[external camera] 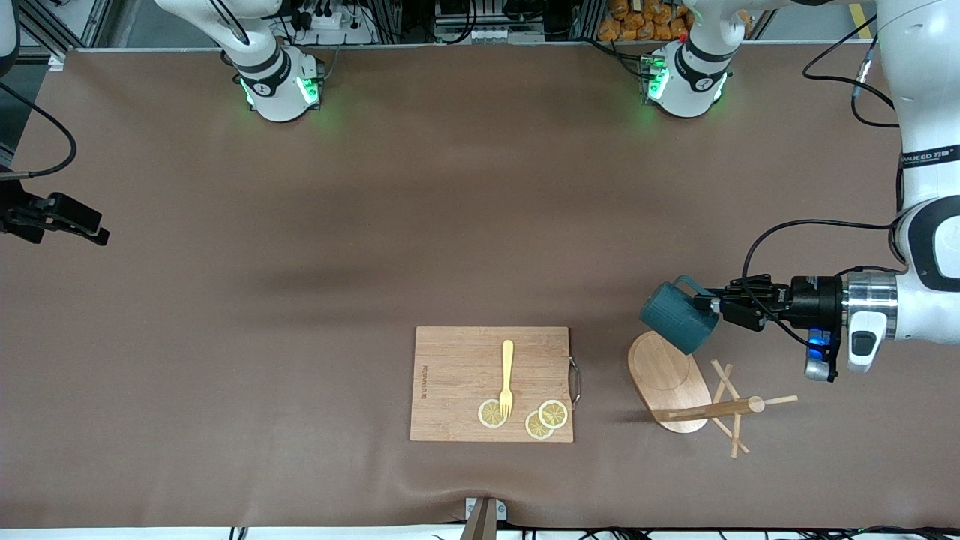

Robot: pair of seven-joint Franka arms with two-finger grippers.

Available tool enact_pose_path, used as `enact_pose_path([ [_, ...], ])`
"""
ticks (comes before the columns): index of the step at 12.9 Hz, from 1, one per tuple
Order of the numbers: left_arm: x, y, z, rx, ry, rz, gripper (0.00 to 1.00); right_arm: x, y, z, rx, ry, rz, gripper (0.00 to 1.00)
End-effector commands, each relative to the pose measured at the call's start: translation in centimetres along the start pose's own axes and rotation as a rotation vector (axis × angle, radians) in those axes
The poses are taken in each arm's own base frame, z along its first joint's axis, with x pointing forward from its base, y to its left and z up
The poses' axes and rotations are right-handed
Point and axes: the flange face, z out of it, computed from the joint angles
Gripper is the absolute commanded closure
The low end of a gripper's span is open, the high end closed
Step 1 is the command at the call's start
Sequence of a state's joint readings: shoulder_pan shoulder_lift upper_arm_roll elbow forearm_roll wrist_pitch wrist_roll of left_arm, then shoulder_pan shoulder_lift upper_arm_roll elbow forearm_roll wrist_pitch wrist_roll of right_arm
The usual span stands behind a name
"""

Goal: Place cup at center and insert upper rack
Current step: 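Hang the teal mug onto a stand peg with the left gripper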

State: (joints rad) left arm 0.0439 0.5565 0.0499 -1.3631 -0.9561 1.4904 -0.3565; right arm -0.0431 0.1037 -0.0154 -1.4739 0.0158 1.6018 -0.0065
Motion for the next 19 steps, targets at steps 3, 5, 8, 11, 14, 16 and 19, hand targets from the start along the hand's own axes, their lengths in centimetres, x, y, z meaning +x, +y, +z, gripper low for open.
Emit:
enact_pose_path([
  [3,1.5,-2.0,-1.8,-0.01,0.005,0.123,1.0,0.0,-0.1,-0.5,-0.001,0.006,-0.006,0.0],
  [5,2.1,-2.3,-2.7,-0.01,0.029,0.177,1.0,0.0,-0.1,-0.5,-0.001,0.006,-0.006,0.0],
  [8,2.0,-1.6,-2.4,-0.017,0.037,0.19,1.0,0.0,-0.1,-0.5,-0.001,0.006,-0.006,0.0],
  [11,1.9,-1.0,-2.3,-0.052,0.037,0.197,1.0,0.0,-0.1,-0.5,-0.001,0.006,-0.006,0.0],
  [14,2.4,-0.4,-2.1,-0.074,0.033,0.225,1.0,-0.1,-0.1,-0.5,-0.001,0.005,-0.006,0.0],
  [16,3.2,-0.7,-1.6,-0.085,0.024,0.229,1.0,0.0,-0.1,-0.5,-0.002,0.006,-0.006,0.0],
  [19,3.7,-0.5,-1.9,-0.13,0.019,0.226,1.0,0.0,-0.1,-0.5,-0.002,0.006,-0.006,0.0],
])
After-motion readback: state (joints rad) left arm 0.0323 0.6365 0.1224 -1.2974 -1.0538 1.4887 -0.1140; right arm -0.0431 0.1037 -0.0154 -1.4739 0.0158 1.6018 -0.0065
